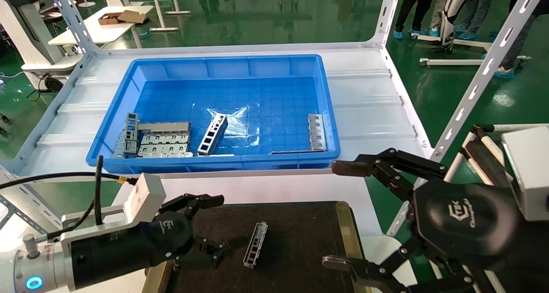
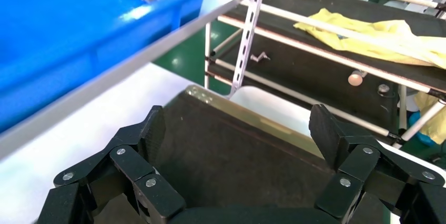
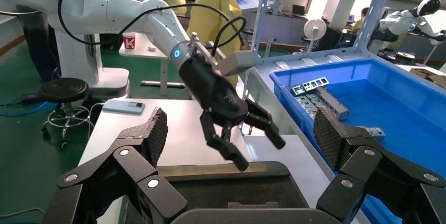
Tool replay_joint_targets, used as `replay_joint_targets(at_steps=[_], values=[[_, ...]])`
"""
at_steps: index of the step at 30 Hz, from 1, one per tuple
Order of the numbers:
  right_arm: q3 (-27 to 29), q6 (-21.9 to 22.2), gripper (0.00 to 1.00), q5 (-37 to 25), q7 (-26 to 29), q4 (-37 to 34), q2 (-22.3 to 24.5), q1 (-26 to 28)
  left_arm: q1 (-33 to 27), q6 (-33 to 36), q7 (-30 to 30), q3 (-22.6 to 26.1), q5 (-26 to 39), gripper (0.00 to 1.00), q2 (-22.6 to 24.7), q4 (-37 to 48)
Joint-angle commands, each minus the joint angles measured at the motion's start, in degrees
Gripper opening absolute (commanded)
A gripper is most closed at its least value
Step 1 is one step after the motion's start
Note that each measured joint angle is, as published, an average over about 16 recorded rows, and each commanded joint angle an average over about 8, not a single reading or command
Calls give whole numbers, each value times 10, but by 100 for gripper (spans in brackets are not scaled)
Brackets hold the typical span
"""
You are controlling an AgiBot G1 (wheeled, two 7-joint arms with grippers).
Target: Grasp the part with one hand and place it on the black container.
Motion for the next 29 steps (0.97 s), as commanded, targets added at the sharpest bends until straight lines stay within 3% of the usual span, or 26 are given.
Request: replay_joint_targets(at_steps=[1,29], values=[[0,0,100,0,0,0,0,0,-4,4,5,-5,-6,100,-1,1],[0,0,100,0,0,0,0,0,-26,45,34,-41,-61,100,-8,-5]])
